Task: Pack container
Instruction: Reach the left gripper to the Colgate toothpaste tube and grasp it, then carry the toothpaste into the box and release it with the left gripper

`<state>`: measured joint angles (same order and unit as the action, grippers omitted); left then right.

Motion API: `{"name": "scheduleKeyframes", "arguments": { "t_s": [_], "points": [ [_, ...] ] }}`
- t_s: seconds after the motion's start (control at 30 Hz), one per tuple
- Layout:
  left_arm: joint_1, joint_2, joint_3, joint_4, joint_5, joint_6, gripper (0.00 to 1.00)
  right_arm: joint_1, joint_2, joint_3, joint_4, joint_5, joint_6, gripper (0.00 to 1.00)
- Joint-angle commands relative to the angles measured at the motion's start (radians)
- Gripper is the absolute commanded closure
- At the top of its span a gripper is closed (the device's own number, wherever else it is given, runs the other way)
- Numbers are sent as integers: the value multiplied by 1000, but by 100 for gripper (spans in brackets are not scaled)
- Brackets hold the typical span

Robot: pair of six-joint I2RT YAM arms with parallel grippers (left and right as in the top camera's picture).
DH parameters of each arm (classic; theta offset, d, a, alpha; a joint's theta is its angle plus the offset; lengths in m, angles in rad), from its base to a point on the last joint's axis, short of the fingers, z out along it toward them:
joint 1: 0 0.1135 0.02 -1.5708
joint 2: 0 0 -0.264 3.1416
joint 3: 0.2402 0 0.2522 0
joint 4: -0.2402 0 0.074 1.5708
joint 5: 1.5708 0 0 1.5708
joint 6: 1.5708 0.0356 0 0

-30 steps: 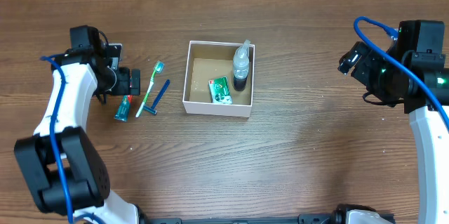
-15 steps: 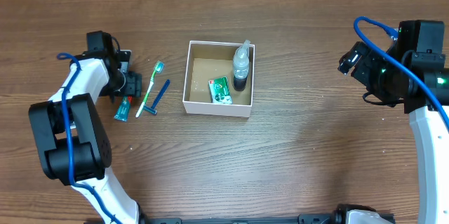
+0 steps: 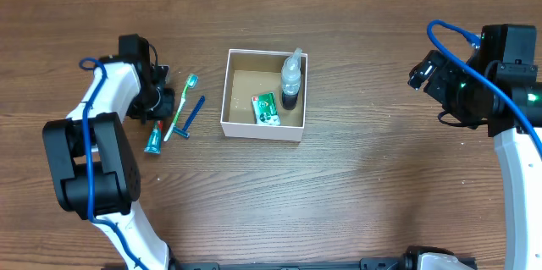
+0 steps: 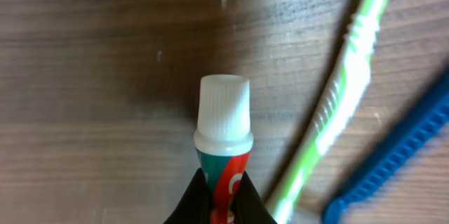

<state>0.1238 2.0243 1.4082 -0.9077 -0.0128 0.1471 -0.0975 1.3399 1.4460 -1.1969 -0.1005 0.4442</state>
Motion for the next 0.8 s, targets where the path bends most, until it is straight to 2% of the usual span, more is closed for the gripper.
{"name": "scheduleKeyframes", "arguments": {
  "t_s": [0.0,0.17,0.27,0.47,0.57,0.7,0.73,0.77],
  "points": [
    [-30,8,265,-192,12,-43,96,-2,-3,6,5,-2,5,0],
    [-116,8,608,-425,154,-60,96,-2,-3,6,5,-2,5,0],
    [-202,8,719,-423,220,-98,94,-2,-3,6,5,-2,5,0],
    [-368,16,655,-257,204,-217,91,-2,-3,6,5,-2,5,0],
    [-430,16,560,-179,131,-274,87,-2,-3,6,5,-2,5,0],
    [-461,16,439,-129,129,-276,85,-2,-3,6,5,-2,5,0],
    [-461,16,425,-130,129,-275,82,-2,-3,6,5,-2,5,0],
    [-458,16,426,-140,129,-275,70,-2,-3,6,5,-2,5,0]
  ]
}}
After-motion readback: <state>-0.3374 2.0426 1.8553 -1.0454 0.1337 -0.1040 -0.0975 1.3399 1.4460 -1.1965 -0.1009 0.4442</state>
